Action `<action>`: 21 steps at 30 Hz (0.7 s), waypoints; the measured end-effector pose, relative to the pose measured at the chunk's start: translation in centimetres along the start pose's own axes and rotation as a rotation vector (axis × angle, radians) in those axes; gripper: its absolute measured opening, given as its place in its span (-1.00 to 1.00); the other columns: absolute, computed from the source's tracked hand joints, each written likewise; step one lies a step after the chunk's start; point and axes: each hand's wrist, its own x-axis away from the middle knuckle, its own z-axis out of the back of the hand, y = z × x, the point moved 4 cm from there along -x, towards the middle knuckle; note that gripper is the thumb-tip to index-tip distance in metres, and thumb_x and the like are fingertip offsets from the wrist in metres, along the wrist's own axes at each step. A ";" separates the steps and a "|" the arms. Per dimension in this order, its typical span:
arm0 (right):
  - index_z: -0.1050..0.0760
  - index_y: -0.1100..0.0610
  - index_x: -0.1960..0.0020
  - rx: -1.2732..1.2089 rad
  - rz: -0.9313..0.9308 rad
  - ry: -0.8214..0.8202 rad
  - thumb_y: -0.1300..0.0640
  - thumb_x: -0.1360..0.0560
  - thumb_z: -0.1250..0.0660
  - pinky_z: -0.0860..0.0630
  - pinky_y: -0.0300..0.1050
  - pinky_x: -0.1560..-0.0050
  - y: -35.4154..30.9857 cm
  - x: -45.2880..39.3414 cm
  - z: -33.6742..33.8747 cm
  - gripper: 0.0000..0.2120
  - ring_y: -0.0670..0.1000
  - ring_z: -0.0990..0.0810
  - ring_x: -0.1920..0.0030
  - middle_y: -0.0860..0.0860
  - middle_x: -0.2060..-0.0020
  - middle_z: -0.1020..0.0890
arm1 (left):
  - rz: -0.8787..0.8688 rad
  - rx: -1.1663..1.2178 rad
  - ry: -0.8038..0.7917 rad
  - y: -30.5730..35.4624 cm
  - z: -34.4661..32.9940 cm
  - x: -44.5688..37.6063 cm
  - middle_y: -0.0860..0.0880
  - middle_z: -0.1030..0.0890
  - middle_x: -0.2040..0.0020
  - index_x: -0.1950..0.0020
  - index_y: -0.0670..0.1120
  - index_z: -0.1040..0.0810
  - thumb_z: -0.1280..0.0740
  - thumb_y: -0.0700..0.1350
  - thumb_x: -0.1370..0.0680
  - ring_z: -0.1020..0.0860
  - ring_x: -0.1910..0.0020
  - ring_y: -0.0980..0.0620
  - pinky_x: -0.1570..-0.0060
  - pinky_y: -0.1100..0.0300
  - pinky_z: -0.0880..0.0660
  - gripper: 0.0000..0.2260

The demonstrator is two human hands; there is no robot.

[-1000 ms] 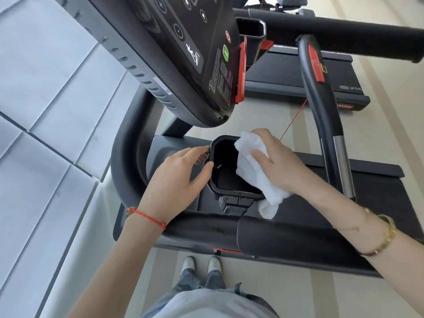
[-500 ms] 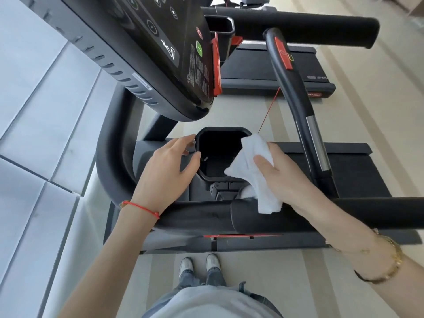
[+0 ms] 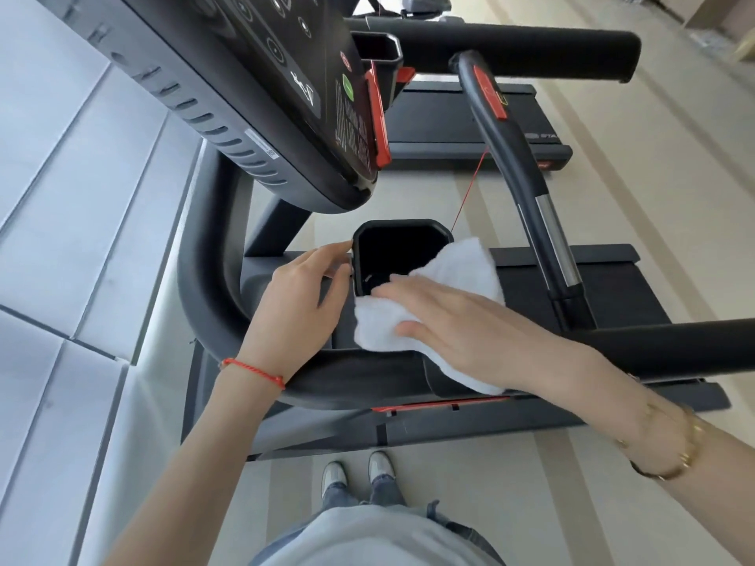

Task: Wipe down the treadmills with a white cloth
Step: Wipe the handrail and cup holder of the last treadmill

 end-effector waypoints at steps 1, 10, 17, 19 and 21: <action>-0.24 -0.03 -0.39 0.054 -0.008 -0.036 -0.04 -0.66 -0.06 -0.21 -0.24 0.09 -0.1 -0.9 -0.4 -0.69 -0.23 -0.31 0.02 -0.07 -0.20 -0.45 | 0.004 0.000 0.000 0.0 0.0 0.0 0.09 -0.65 -0.10 -0.33 0.00 -0.53 -0.23 -0.14 -0.63 -0.58 -0.01 0.22 -0.06 0.57 -0.35 -0.72; -0.40 0.05 -0.24 0.214 -0.043 -0.057 -0.07 -0.62 -0.11 -0.39 -0.05 -0.08 2.6 0.6 1.6 -0.71 -0.01 -0.44 -0.16 -0.01 -0.11 -0.56 | 0.032 -0.001 -0.029 0.0 0.0 0.3 0.09 -0.65 -0.09 -0.34 -0.02 -0.52 -0.20 -0.08 -0.62 -0.59 -0.06 0.11 -0.12 0.06 -0.54 -0.70; -0.25 0.04 0.08 0.258 -0.040 -0.076 -0.19 -0.61 -0.07 -0.16 -0.16 0.36 0.6 -3.2 -0.6 -0.69 0.02 -0.45 0.30 -0.10 0.34 -0.44 | 0.048 0.003 -0.038 0.1 0.0 0.3 0.08 -0.64 -0.10 -0.34 -0.03 -0.52 -0.21 -0.11 -0.62 -0.59 -0.05 0.13 -0.10 0.13 -0.54 -0.70; -0.30 0.07 0.04 0.239 -0.031 -0.005 -0.16 -0.61 -0.10 -0.17 -0.11 0.32 1.1 -2.3 -0.3 -0.72 0.04 -0.47 0.21 -0.05 0.28 -0.50 | 0.049 0.000 -0.045 0.2 0.0 0.3 0.07 -0.64 -0.09 -0.35 -0.03 -0.51 -0.21 -0.11 -0.62 -0.59 -0.05 0.13 -0.10 0.09 -0.54 -0.70; -0.40 0.13 -0.02 0.122 -0.011 0.081 -0.05 -0.61 -0.16 -0.25 -0.12 0.15 1.9 -1.1 0.1 -0.76 0.03 -0.47 0.04 0.03 0.10 -0.57 | 0.056 -0.002 -0.052 0.3 0.1 0.3 0.07 -0.64 -0.09 -0.35 -0.02 -0.50 -0.21 -0.10 -0.62 -0.58 -0.08 0.12 -0.11 0.06 -0.54 -0.70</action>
